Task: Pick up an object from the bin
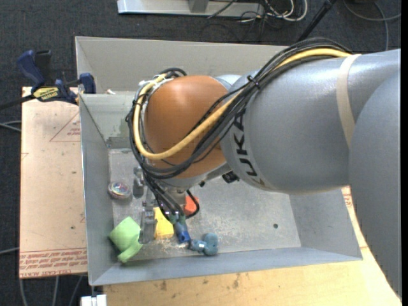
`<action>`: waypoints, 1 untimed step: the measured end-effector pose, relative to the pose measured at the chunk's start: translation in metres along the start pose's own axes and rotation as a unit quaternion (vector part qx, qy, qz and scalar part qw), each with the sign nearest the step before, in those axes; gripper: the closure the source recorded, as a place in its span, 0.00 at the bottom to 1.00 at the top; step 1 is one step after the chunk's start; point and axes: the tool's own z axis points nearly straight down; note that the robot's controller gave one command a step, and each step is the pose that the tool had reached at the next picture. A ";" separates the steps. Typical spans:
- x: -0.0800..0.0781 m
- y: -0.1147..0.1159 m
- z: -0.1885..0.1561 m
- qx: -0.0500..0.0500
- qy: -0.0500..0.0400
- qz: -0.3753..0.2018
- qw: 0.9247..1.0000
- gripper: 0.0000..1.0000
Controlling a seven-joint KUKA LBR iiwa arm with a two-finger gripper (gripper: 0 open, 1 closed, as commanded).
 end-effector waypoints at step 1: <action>-0.046 -0.078 0.121 0.002 0.002 -0.056 0.998 0.00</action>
Offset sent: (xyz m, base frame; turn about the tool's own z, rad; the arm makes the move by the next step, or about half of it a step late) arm 0.0460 -0.0742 -0.1165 -0.1187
